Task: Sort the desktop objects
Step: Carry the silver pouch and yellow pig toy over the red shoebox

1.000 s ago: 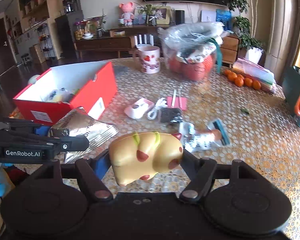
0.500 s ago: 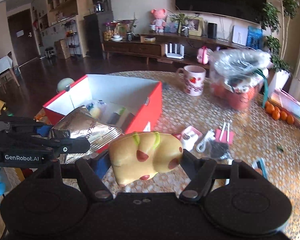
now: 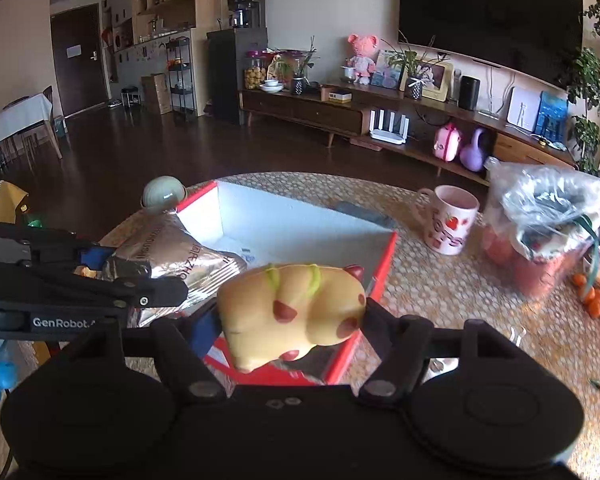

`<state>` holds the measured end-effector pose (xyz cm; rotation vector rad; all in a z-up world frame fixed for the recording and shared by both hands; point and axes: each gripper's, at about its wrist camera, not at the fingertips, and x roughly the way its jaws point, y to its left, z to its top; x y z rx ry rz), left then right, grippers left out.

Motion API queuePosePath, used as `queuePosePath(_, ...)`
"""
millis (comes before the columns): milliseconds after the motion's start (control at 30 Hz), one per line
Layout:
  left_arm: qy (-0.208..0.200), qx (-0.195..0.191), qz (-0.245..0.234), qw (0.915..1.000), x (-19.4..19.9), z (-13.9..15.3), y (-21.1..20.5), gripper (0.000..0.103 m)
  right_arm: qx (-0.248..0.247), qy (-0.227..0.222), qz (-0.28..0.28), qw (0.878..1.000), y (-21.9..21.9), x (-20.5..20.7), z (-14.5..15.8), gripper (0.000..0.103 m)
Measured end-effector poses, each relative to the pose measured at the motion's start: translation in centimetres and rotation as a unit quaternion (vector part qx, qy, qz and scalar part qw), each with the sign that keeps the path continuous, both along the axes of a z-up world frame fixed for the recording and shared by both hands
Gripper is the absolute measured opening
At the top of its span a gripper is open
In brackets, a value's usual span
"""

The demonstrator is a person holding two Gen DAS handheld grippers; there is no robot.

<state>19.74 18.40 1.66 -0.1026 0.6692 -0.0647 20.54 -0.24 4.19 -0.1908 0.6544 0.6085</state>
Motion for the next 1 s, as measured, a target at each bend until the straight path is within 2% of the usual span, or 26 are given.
queuePosePath(300,0.021,0.030,0.022,0.9991,4.2,-1.5,2.3,0.052,-0.013,0.001,-0.003,1.000,4.0,2.7,-1.5,0.073)
queuePosePath(600,0.055,0.060,0.025,0.9964,6.9,-3.9,3.3,0.052,-0.038,0.019,-0.016,0.999,6.6,4.8,-3.6,0.072)
queuePosePath(767,0.072,0.081,0.020,0.9939,7.6,-5.1,3.4,0.052,-0.051,0.030,-0.016,0.998,7.3,5.7,-4.9,0.072)
queuePosePath(1000,0.097,0.084,0.020,0.9915,9.0,-6.1,3.9,0.052,-0.073,0.044,-0.009,0.996,7.6,5.9,-6.4,0.072)
